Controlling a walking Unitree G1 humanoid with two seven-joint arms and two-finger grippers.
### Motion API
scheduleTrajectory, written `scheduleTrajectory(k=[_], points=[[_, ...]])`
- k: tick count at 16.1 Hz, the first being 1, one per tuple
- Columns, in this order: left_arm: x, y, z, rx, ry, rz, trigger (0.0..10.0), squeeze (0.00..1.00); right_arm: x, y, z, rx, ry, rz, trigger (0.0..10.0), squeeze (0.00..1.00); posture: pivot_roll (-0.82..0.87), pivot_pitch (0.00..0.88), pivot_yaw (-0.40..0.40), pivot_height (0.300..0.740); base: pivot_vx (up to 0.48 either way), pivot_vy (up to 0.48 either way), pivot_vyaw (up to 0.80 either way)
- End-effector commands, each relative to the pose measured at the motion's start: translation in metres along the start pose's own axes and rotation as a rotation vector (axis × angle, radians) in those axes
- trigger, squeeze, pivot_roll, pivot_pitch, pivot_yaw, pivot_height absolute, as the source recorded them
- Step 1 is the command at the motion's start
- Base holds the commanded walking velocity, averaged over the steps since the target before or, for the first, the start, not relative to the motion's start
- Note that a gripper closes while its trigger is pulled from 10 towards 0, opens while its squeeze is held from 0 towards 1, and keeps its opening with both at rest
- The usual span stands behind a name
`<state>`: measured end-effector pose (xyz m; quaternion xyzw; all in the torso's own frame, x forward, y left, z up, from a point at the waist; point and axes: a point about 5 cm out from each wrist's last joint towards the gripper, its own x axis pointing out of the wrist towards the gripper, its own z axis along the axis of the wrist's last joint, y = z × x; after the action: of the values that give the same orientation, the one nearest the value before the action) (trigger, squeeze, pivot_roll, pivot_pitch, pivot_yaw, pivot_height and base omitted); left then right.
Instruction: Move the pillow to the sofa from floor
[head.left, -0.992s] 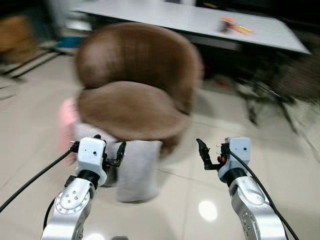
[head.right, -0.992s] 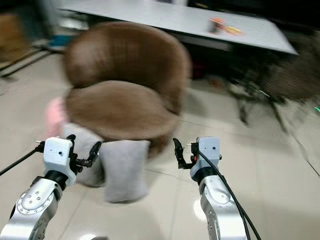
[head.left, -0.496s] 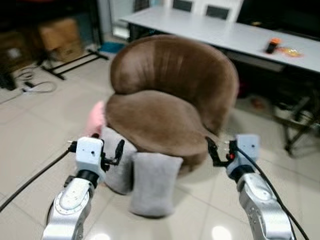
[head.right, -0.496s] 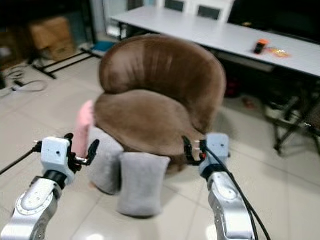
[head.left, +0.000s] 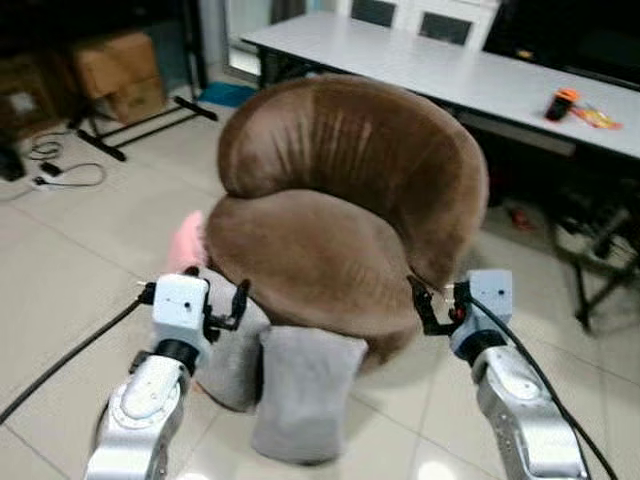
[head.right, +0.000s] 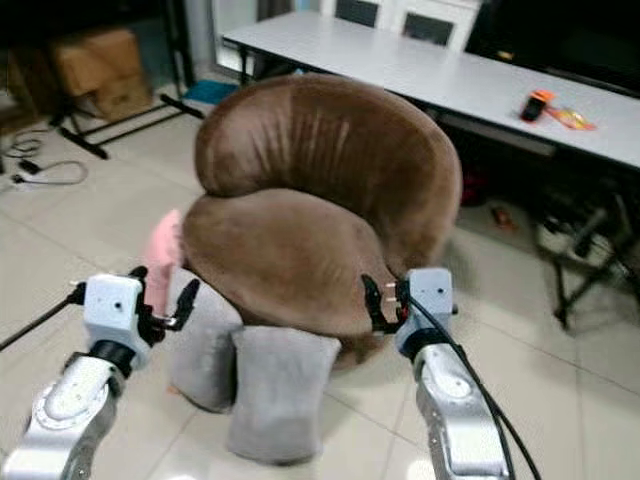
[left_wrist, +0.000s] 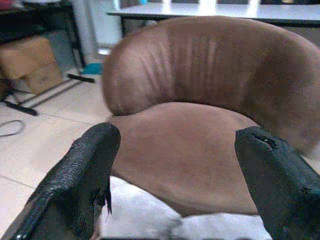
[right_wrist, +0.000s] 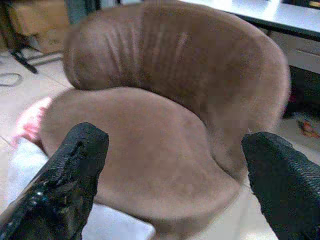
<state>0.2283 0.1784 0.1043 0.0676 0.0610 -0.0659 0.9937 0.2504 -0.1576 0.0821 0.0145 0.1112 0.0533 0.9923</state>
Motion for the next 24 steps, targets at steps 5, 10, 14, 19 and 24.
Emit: scheduleTrajectory(k=[5,10,14,19,24], points=[[0.0009,0.0044,0.0025,0.022,-0.01,0.011,10.0,0.0,0.004,0.0055,0.0064,0.024,-0.025,0.028,10.0,0.0,0.05,0.0,-0.093,0.74,0.319,0.0,0.0],[0.001,0.005,0.004,0.023,-0.036,0.024,10.0,0.0,0.005,0.005,0.0068,0.049,-0.026,0.033,10.0,0.0,0.05,0.0,-0.095,0.74,0.248,0.0,0.0],[0.0005,0.0073,0.0036,0.047,-0.037,0.058,10.0,0.0,0.0058,0.0021,0.0055,0.048,-0.018,0.029,10.0,0.0,0.05,0.0,-0.101,0.725,0.0,0.0,0.0],[0.0004,0.0085,0.0017,0.051,-0.026,0.078,10.0,0.0,0.0065,0.0021,0.0048,0.061,-0.016,0.026,10.0,0.0,0.05,0.0,-0.101,0.676,0.0,0.0,0.0],[0.0029,0.007,0.005,0.091,-0.069,0.038,10.0,0.0,0.006,0.0026,0.0032,0.085,0.008,0.022,10.0,0.0,0.04,0.0,-0.074,0.631,0.0,0.0,0.0]])
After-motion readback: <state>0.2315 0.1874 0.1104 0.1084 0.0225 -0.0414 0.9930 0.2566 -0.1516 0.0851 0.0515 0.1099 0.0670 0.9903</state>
